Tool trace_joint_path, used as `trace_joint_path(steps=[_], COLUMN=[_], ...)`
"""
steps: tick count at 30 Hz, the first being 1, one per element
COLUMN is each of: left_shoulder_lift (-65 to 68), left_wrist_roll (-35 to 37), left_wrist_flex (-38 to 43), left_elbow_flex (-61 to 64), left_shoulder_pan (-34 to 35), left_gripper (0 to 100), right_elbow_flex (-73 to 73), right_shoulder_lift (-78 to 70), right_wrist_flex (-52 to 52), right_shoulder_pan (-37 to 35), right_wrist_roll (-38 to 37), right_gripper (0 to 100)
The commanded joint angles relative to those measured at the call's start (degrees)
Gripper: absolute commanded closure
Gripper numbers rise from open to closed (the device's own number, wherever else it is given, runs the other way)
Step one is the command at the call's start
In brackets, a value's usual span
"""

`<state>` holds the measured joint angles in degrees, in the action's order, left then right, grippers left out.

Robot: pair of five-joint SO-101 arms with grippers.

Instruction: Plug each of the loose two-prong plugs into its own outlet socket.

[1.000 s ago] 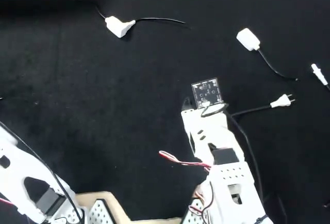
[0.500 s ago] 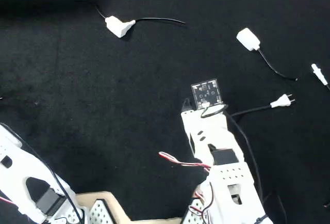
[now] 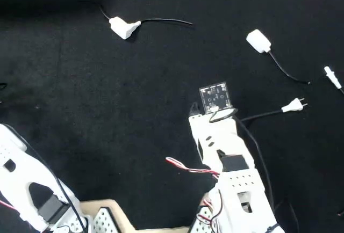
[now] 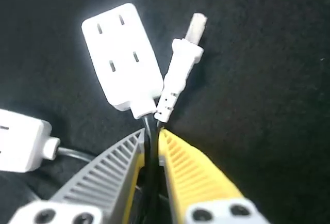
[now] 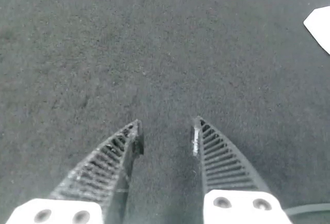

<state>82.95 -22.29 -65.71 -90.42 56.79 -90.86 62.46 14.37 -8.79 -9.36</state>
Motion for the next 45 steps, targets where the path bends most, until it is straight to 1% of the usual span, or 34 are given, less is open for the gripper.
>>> trace_joint_path(steps=[1, 3, 5, 9, 13, 17, 20, 27, 31, 33, 35, 37, 41, 45], left_shoulder_lift=[-1.1, -1.1, -2.2, -9.7, -18.0, -26.6, -30.7, -32.1, -33.8, -37.4, -42.7, -49.8, -62.8, -69.1], left_wrist_roll=[-0.4, -0.4, -0.4, -0.2, -0.2, -0.3, -0.3, -0.3, 0.1, 3.0, 6.4, 7.8, 8.1, 8.2], left_wrist_flex=[-1.9, -4.1, -6.1, -11.9, -19.4, -28.6, -35.3, -35.3, -35.4, -35.4, -35.4, -35.4, -34.9, -32.3], left_elbow_flex=[-2.2, -5.1, -5.0, -4.9, -5.0, -4.9, -4.6, -0.7, 6.6, 12.6, 19.5, 27.1, 42.2, 57.2], left_shoulder_pan=[0.6, 0.6, 0.4, -0.7, -3.9, -8.6, -12.6, -16.0, -20.1, -22.4, -25.6, -29.2, -36.4, -40.6], left_gripper=[97, 97, 97, 97, 97, 97, 97, 97, 97, 97, 97, 97, 97, 97], right_elbow_flex=[0.3, 0.3, 0.3, 0.3, 0.3, 0.3, 0.3, 0.3, 0.4, 0.4, 0.4, 0.4, 0.4, 0.4], right_shoulder_lift=[0.9, 0.9, 0.9, 0.9, 1.0, 1.0, 1.0, 1.0, 1.0, 1.0, 1.0, 1.0, 1.0, 1.2], right_wrist_flex=[-0.9, -0.9, -0.9, -0.9, -0.9, -0.9, -0.9, -0.9, -0.9, -0.9, -0.9, -0.9, -0.9, -0.9], right_shoulder_pan=[-0.5, -0.5, -0.5, -0.5, -0.5, -0.5, -0.5, -0.4, -0.4, -0.3, -0.3, -0.3, -0.3, -0.2], right_wrist_roll=[-0.6, -0.6, -0.6, -0.6, -0.6, -0.6, -0.6, -0.6, -0.6, -0.6, -0.6, -0.6, -0.6, -0.6], right_gripper=[84.1, 84.1, 84.1, 84.1, 84.1, 84.1, 84.1, 84.1, 84.1, 84.1, 84.1, 84.1, 84.1, 84.1])
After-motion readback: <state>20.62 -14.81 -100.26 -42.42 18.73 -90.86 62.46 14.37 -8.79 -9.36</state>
